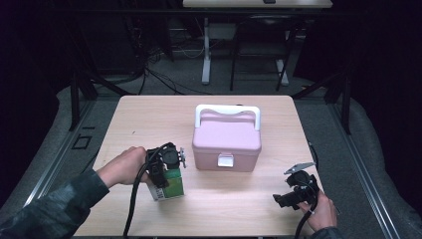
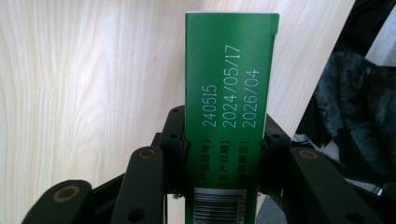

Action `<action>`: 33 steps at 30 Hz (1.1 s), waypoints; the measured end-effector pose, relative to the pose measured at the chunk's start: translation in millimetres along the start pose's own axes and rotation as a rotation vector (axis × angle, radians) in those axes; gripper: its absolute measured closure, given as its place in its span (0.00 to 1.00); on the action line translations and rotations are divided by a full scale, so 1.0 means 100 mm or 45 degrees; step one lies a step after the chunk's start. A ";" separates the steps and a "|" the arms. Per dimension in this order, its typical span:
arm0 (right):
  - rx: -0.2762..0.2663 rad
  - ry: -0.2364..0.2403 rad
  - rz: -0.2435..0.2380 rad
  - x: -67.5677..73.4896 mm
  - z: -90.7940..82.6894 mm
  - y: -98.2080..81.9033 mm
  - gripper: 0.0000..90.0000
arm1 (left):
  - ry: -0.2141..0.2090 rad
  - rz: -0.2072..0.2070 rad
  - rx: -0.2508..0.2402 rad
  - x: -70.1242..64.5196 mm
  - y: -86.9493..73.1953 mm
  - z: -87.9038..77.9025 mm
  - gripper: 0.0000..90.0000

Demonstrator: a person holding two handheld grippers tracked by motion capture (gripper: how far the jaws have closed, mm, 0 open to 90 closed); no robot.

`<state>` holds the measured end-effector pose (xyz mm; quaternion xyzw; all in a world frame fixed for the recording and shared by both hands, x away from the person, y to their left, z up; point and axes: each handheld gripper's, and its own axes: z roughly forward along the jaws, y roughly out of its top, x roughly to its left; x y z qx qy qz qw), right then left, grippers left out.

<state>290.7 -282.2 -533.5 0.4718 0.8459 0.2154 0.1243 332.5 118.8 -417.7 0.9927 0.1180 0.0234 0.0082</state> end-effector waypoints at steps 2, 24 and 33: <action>-0.002 -0.005 -0.001 0.00 0.00 0.00 0.02 | -0.013 -0.022 0.010 0.03 -0.05 -0.01 0.70; 0.008 -0.006 -0.006 0.01 0.01 0.00 0.02 | 0.038 -0.181 0.025 0.23 -0.48 -0.13 0.70; 0.010 -0.008 -0.011 0.01 0.02 0.00 0.02 | 0.047 -0.284 0.021 0.41 -0.66 -0.17 0.70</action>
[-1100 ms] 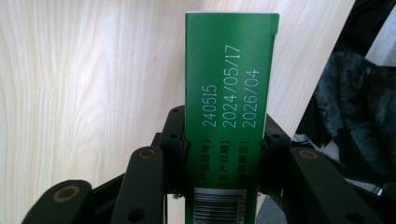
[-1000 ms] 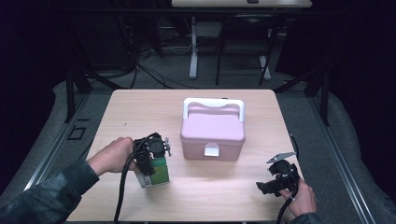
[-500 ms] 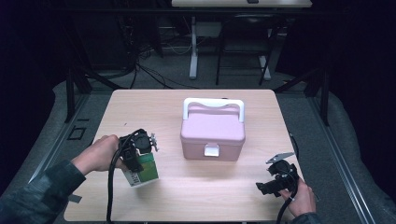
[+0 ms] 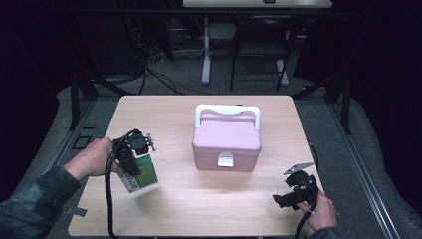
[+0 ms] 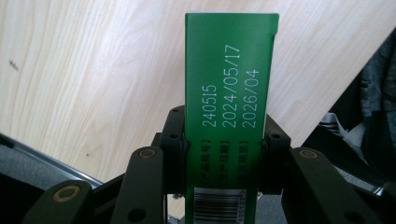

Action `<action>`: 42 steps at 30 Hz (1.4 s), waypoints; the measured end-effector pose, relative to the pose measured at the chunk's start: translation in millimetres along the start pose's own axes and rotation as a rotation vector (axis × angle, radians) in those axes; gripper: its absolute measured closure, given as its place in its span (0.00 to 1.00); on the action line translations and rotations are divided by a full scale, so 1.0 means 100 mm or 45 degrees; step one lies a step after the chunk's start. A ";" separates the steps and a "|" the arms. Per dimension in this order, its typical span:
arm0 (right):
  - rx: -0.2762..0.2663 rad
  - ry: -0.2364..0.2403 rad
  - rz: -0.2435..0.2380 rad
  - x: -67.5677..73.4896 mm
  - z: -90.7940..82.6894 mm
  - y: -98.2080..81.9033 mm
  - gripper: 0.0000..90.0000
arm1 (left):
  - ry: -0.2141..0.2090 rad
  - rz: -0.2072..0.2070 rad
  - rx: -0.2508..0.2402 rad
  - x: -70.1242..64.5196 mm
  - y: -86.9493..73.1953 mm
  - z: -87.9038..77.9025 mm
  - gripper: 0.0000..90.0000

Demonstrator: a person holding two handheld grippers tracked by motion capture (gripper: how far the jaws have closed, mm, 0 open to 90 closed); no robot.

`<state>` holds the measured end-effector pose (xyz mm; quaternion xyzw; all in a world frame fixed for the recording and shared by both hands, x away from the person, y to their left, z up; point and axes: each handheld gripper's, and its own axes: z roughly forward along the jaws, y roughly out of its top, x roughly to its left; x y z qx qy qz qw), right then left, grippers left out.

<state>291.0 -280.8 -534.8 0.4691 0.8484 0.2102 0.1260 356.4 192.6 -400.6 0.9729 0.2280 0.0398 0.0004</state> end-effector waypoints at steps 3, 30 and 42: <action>0.000 0.005 0.004 0.01 0.00 0.00 0.02 | 0.000 -0.043 0.001 0.09 -0.05 -0.01 0.70; 0.001 0.003 0.001 0.01 0.01 0.01 0.03 | 0.005 -0.425 0.009 1.03 -0.28 0.10 0.70; 0.009 0.011 -0.003 0.03 0.02 0.02 0.03 | -0.014 -0.627 0.019 1.44 -0.35 0.32 0.70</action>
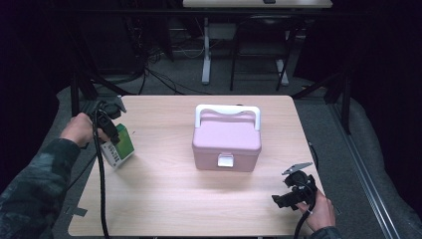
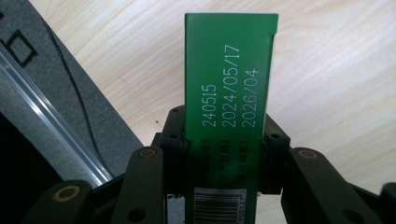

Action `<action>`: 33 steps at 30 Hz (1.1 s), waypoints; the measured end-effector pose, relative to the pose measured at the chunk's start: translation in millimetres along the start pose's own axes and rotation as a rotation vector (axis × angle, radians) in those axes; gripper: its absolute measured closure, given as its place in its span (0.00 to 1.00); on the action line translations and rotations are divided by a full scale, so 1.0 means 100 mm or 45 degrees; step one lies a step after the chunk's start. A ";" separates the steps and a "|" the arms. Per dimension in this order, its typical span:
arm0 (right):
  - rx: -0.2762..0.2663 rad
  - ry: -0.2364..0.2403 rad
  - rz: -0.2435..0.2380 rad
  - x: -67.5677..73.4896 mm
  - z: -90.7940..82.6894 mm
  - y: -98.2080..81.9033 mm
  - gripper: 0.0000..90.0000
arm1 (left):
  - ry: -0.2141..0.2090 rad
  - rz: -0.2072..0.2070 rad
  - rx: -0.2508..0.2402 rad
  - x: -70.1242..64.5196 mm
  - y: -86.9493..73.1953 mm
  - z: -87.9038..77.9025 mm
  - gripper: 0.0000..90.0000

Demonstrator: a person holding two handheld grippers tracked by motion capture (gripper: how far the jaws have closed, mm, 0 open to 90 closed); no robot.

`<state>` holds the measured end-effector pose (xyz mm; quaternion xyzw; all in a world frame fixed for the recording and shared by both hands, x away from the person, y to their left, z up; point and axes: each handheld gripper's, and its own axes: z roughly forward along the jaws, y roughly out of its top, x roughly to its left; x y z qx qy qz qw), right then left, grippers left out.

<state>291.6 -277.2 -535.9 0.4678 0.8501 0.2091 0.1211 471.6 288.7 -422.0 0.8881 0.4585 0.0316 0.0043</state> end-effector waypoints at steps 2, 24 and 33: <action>-0.014 0.001 -0.002 0.01 0.00 0.00 0.03 | -0.001 -0.016 0.001 0.03 0.02 0.03 0.70; -0.013 -0.005 -0.008 0.01 0.00 0.01 0.03 | -0.076 -0.153 -0.097 0.22 -0.06 0.24 0.51; -0.017 -0.003 -0.014 0.00 -0.01 0.01 0.03 | -0.108 -0.169 -0.195 0.23 -0.14 0.16 0.25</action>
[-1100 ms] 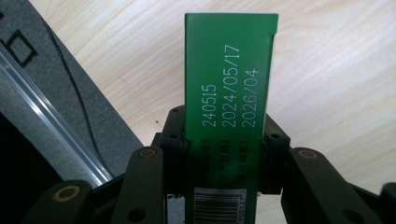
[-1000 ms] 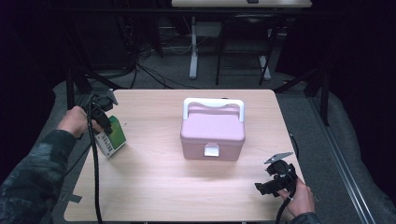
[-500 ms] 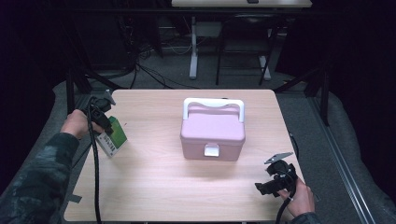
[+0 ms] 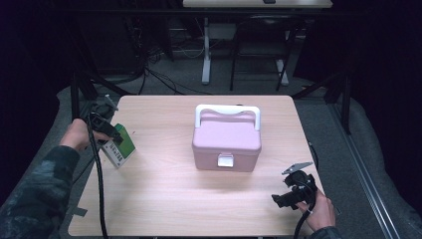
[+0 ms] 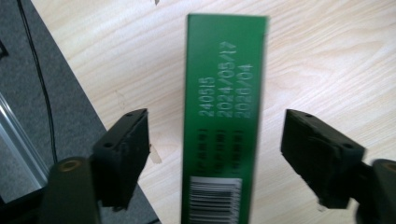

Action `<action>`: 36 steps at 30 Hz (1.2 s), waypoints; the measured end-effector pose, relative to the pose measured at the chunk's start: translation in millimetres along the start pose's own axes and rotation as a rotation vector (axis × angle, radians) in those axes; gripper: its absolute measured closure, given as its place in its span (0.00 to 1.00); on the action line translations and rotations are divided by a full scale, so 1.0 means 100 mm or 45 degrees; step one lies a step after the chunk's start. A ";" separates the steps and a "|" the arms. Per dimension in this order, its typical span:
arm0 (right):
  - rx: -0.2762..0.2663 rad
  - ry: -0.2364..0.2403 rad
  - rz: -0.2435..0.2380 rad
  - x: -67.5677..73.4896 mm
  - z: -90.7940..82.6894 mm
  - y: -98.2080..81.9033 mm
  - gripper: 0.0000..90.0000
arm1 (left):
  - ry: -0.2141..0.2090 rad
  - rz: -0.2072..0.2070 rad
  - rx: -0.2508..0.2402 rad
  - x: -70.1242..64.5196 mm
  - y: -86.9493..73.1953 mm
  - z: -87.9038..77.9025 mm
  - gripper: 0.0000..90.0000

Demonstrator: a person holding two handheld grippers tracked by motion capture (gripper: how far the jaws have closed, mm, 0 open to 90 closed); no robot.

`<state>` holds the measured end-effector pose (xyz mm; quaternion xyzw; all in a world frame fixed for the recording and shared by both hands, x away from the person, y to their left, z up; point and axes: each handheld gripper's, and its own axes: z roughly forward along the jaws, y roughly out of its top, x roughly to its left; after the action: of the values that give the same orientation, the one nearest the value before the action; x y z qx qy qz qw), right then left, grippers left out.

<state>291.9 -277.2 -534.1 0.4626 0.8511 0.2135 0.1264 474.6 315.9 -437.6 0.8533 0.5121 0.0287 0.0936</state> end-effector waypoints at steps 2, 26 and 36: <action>-0.005 -0.002 0.001 -0.01 -0.01 0.00 0.03 | 0.000 -0.008 -0.013 0.00 -0.01 -0.02 0.21; -0.031 0.062 0.049 -0.05 -0.10 0.05 0.03 | 0.025 0.021 -0.168 -0.03 -0.12 -0.47 0.12; -0.061 0.089 0.056 -0.05 -0.15 0.11 0.03 | 0.038 0.069 -0.206 -0.17 -0.05 -0.60 0.09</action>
<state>296.8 -280.0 -515.6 0.4703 0.8393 0.2525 0.1030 453.7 310.7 -379.0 0.8559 0.4862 0.0854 0.1539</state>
